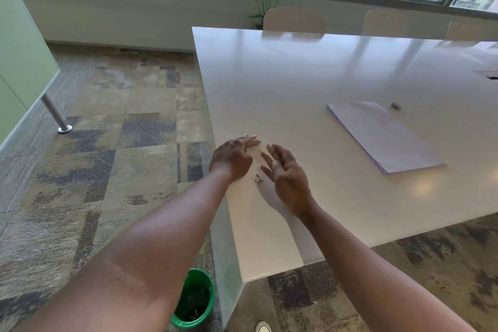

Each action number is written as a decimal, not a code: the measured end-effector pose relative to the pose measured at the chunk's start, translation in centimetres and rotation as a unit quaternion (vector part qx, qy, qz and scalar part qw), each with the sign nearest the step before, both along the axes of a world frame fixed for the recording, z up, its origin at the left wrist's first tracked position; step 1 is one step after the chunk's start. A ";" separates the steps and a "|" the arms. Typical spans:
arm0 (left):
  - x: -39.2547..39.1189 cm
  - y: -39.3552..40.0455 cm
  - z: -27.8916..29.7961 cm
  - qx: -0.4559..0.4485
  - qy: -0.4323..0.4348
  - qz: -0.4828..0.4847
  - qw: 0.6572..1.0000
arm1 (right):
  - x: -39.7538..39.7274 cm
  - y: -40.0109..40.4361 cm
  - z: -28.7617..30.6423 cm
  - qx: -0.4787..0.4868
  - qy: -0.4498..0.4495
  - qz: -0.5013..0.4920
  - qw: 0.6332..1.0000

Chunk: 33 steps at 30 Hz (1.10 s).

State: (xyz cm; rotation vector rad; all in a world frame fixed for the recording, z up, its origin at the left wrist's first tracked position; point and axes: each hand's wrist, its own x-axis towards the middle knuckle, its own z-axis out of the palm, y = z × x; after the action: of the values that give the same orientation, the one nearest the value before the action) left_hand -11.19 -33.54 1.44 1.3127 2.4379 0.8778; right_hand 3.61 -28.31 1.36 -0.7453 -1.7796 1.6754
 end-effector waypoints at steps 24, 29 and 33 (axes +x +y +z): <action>-0.4 0.2 -0.7 0.005 -0.009 -0.003 1.000 | -0.3 2.2 -0.4 0.273 -0.237 -0.039 0.931; -0.4 0.2 -0.5 0.007 -0.010 -0.002 1.000 | -0.4 2.1 -0.4 0.277 -0.248 0.001 0.928; -0.3 0.2 -0.4 0.004 -0.011 -0.003 1.000 | 0.1 2.3 -0.2 0.261 -0.229 -0.017 0.938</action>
State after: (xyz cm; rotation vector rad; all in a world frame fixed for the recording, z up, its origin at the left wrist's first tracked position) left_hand -11.49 -33.38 1.04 1.3041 2.4148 0.8974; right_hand 3.70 -25.98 1.19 -0.9550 -2.3748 0.9657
